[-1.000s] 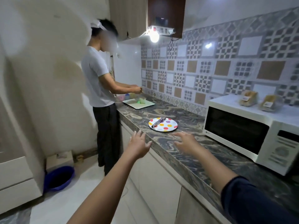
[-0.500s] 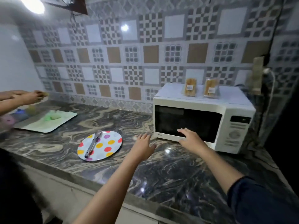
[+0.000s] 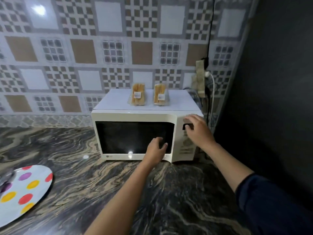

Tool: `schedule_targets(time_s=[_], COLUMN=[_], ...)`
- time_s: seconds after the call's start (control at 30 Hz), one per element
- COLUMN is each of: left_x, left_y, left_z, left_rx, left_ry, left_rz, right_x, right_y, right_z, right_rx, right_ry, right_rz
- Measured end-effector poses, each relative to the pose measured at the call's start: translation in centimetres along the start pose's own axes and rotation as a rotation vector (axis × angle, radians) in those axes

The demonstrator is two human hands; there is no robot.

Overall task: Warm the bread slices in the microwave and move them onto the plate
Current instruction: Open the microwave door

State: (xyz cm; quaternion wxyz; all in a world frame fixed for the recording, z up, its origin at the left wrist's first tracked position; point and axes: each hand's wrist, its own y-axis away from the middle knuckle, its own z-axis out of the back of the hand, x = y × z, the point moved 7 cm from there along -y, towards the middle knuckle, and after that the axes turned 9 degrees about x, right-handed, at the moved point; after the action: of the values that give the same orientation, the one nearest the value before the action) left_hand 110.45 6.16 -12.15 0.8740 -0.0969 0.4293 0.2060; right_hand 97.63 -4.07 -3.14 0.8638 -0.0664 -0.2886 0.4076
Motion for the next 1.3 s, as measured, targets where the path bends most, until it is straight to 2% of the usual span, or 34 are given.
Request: schedule_targets(time_s=[0.13,0.27,0.4,0.63,1.3], left_x=[-1.6,-1.7,-1.4,0.6,-0.7], left_y=[-3.5,-5.9,-7.0,-7.4,-6.6], left_z=[-3.2,-5.4,-6.1,-7.0,-6.6], left_rx=[0.002,-0.056,-0.151,-0.226,-0.159], left_ry=[0.106,0.173,0.187,0.177,0.141], left_rz=[-0.001,-0.028,-0.069,-0.045,0.000], right_x=[-2.3,-4.3,-5.1,-5.5,-5.4], right_y=[-3.1,-5.4,-5.5,-5.8,-6.2], right_z=[0.7,-1.2,-2.2,-2.6,-2.1], right_rx=[0.089,0.229,0.112,0.032,0.109], right_ry=[0.022,0.147,0.318,0.354,0.266], right_rz=[-0.002,0.021,0.140,0.174,0.129])
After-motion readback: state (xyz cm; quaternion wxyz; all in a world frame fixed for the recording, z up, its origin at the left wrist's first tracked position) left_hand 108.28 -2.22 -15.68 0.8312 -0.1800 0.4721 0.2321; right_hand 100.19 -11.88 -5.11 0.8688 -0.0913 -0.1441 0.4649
